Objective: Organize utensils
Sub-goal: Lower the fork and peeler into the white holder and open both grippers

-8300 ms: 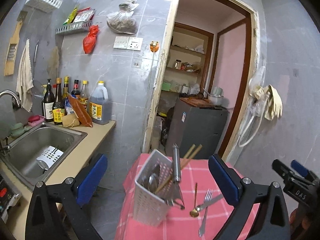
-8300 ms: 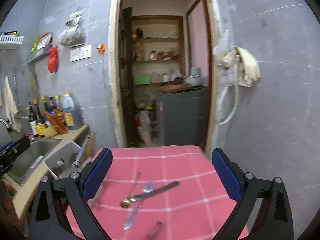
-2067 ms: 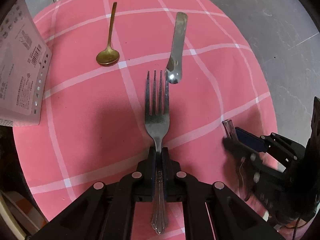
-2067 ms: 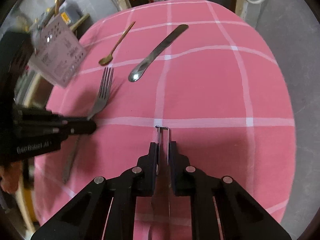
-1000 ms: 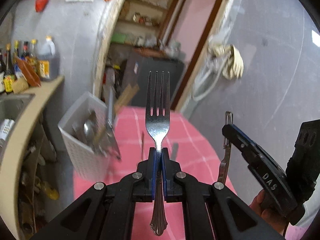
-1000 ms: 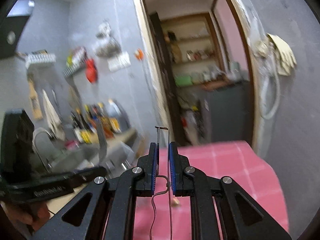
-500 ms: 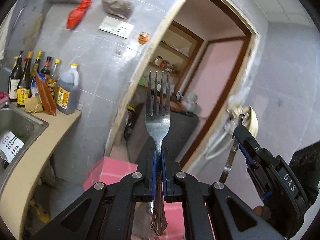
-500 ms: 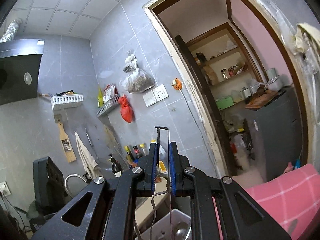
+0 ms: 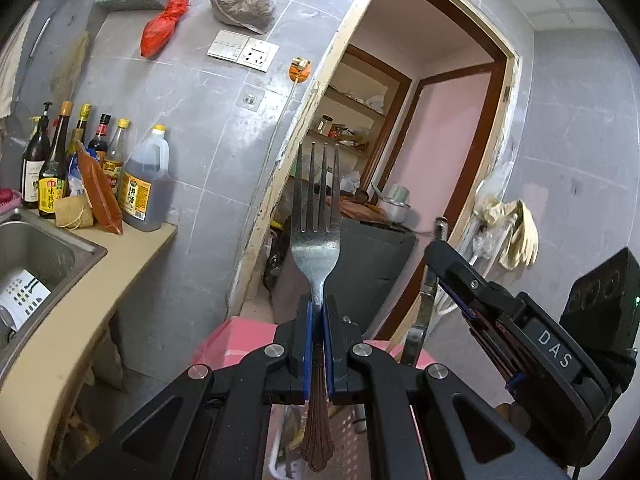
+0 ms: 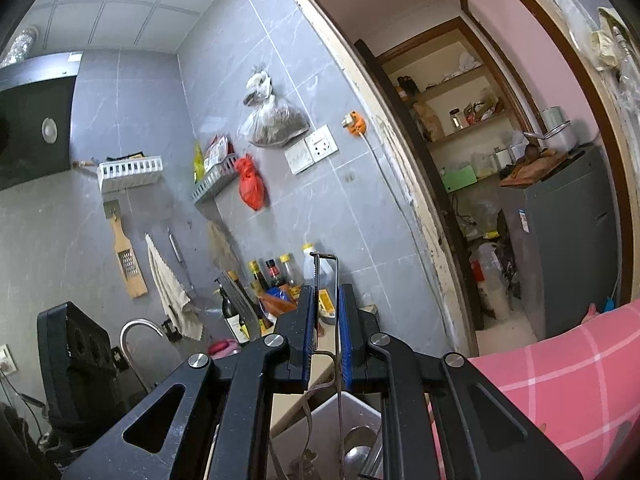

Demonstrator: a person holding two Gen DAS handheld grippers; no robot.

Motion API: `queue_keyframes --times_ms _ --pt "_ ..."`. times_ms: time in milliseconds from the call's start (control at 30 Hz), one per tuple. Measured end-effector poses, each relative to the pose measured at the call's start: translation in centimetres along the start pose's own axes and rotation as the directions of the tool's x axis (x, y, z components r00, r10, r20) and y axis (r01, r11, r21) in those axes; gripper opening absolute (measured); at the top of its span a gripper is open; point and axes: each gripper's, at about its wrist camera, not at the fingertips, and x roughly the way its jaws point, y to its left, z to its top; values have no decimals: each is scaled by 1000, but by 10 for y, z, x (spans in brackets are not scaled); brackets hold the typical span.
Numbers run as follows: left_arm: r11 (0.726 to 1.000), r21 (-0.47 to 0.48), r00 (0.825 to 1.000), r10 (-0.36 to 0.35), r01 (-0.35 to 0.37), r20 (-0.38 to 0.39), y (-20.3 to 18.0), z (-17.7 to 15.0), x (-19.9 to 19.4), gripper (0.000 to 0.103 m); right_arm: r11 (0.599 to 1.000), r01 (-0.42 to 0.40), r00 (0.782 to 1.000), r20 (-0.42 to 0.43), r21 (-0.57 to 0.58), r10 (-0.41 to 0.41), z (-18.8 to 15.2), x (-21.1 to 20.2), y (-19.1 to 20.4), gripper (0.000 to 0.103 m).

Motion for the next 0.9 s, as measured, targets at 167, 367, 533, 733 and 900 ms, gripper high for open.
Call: queue_keyframes --times_ms 167,367,533,733,900 --pt "1000 16 1000 8 -8 -12 4 -5 1 5 1000 6 1000 -12 -2 -6 -8 3 -5 11" --pt "1000 19 1000 20 -20 -22 9 -9 1 5 1000 12 1000 -21 -21 -13 -16 7 -7 11" --pt "1000 15 999 14 -14 -33 11 -11 2 5 999 14 999 -31 -37 -16 -19 6 -9 13" --pt "1000 -6 999 -5 5 -44 13 -13 1 6 999 14 999 -42 -44 -16 -17 3 -12 15" --pt "1000 4 999 -19 19 -44 9 -16 -1 17 999 10 999 -35 -51 -12 -12 0 -12 27"
